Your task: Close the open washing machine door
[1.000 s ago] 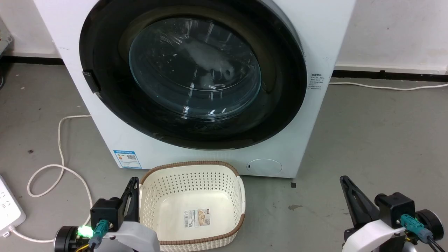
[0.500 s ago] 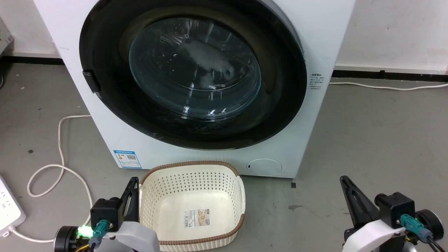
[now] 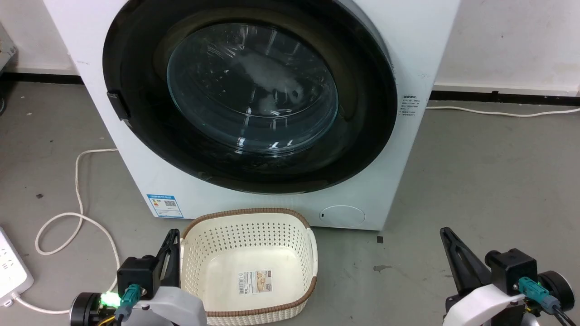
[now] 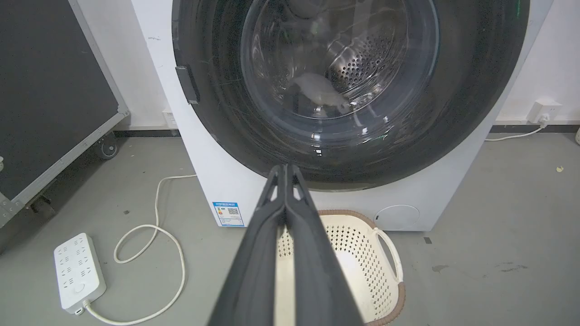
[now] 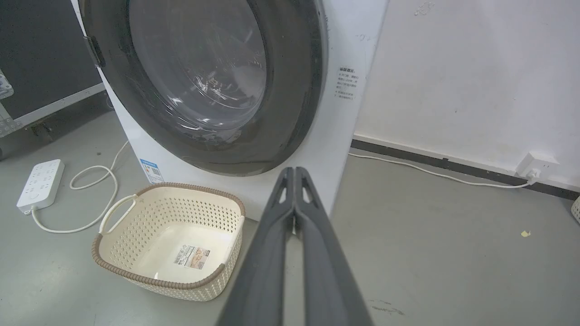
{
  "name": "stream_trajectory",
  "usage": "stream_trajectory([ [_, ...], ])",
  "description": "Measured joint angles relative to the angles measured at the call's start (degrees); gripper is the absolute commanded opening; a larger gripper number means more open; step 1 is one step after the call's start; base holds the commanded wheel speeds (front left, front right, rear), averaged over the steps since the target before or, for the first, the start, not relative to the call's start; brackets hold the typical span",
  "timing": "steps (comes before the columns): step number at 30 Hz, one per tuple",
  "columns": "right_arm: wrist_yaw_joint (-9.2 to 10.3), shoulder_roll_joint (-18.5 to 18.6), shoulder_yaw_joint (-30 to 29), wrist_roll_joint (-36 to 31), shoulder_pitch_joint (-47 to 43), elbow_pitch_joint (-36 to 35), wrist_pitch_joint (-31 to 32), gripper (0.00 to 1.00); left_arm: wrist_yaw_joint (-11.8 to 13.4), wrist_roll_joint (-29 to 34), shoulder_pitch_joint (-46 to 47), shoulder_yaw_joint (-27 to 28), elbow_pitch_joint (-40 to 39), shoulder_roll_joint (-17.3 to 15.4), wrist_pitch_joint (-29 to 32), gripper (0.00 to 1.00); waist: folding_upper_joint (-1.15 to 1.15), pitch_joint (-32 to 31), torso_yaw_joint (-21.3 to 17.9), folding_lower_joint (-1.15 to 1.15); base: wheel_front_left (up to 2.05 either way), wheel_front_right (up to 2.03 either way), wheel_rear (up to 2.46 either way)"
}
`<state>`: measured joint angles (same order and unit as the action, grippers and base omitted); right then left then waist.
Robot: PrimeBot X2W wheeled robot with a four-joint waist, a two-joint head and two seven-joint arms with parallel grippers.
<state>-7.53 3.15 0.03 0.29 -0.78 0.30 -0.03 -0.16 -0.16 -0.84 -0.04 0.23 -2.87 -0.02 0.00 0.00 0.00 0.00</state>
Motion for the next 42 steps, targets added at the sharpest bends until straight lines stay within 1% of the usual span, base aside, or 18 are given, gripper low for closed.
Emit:
stream_trajectory([
  [42,0.00,0.00,-0.01,0.00,0.00,0.00,0.00,0.00,0.00,0.00,0.00,0.00,0.00,0.00,0.00,0.00,0.00,0.00,0.00,0.00,0.00,0.00,0.00],
])
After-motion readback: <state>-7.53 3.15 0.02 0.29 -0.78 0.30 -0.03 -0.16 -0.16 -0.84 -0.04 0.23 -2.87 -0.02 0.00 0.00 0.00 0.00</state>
